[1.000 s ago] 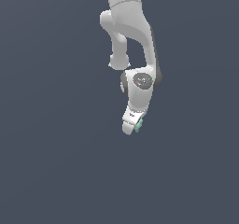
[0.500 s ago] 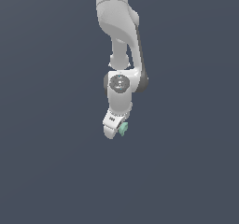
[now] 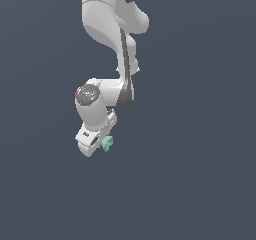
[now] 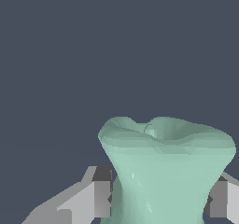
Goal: Pick up the object and move it to a goal position.
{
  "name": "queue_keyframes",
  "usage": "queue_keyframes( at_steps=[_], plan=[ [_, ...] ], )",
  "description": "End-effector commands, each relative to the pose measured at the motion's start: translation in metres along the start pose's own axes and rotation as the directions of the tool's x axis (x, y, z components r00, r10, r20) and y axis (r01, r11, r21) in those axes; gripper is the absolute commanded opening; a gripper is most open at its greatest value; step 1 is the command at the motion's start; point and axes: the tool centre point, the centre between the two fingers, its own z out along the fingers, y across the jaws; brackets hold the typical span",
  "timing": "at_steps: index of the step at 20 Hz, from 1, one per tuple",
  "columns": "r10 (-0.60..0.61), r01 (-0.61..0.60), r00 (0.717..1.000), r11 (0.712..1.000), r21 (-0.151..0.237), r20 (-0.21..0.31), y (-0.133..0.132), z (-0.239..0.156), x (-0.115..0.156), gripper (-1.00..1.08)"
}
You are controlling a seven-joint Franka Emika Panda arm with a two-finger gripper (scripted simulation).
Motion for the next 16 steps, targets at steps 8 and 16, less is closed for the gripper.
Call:
queue_keyframes(
  at_steps=[8,16],
  plan=[
    [-0.002,0.002,1.0,1.0,0.0,0.0,0.06,-0.008,-0.052,-1.0],
    [-0.002,0.002,1.0,1.0,0.0,0.0,0.079,-0.01,-0.067,-1.0]
  ],
)
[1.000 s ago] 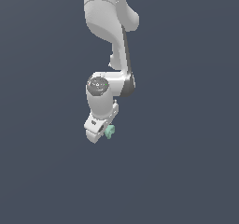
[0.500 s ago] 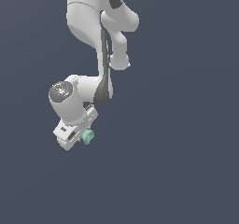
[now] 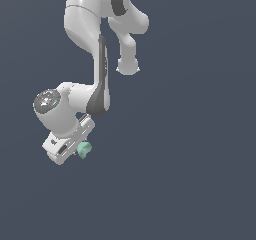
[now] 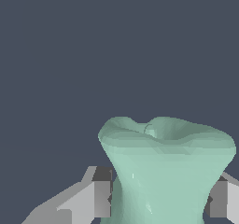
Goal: Pick up the object and move it to a goal position.
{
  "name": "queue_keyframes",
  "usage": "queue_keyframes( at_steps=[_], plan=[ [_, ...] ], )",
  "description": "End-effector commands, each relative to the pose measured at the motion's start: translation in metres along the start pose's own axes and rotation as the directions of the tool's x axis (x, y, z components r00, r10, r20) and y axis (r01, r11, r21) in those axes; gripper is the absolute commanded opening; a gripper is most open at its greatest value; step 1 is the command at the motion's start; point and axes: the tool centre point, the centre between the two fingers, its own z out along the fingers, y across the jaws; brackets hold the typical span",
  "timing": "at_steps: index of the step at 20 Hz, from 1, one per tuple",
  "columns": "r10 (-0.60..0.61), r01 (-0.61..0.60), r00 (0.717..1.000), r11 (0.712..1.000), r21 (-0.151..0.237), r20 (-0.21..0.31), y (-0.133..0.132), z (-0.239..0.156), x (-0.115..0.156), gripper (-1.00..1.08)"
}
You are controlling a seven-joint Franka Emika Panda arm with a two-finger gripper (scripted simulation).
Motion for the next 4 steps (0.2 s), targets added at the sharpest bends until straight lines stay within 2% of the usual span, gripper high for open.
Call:
queue_keyframes(
  at_steps=[1,4],
  plan=[
    [-0.001,0.001,1.0,1.0,0.0,0.0,0.0037,-0.0006,-0.0022,-1.0],
    [-0.001,0.001,1.0,1.0,0.0,0.0,0.0049,-0.0008,-0.0031,-1.0]
  ],
)
